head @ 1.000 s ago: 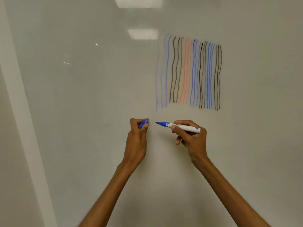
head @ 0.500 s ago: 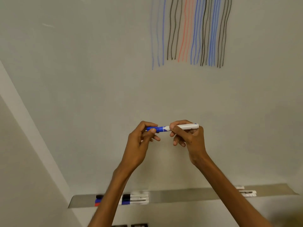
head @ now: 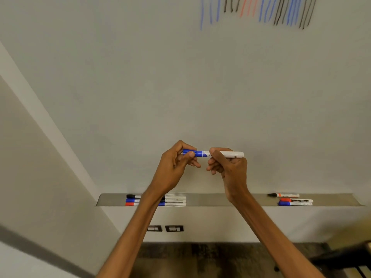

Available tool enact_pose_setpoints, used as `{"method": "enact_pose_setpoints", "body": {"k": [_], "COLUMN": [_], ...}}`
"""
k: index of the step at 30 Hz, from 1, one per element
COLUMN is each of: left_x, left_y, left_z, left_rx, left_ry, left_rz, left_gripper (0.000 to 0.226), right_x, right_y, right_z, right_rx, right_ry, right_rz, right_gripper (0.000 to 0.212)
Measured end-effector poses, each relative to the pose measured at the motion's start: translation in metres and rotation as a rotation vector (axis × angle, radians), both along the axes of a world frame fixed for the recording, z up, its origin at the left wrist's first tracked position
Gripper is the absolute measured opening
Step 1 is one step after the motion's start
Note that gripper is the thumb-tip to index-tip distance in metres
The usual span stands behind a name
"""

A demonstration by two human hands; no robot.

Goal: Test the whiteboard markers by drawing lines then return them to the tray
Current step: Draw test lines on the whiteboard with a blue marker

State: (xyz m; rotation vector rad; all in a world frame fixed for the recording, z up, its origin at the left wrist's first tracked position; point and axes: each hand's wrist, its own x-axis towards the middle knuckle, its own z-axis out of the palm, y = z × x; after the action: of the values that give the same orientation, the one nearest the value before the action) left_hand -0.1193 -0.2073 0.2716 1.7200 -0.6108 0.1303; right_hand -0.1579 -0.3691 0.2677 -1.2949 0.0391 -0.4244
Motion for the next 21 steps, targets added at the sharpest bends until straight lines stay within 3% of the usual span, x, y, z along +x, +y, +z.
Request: {"method": "enact_pose_setpoints", "body": {"k": [17,21], "left_x": [-0.007,-0.001], "left_y": [-0.006,-0.010], "left_z": [-0.063,-0.079], "left_rx": [0.044,0.077], "left_ry": [-0.055,0.029], "left_rz": [0.148,0.093], "left_gripper": [0.009,0.014], "right_x": [0.000,0.009], "right_y": [0.006,-0.005], "right_z": [-0.048,-0.062], "right_rx": [0.059,-0.017], "right_ry": [0.200,0.237], "right_rz": [0.012,-0.001], "right_gripper": [0.015,0.015]}}
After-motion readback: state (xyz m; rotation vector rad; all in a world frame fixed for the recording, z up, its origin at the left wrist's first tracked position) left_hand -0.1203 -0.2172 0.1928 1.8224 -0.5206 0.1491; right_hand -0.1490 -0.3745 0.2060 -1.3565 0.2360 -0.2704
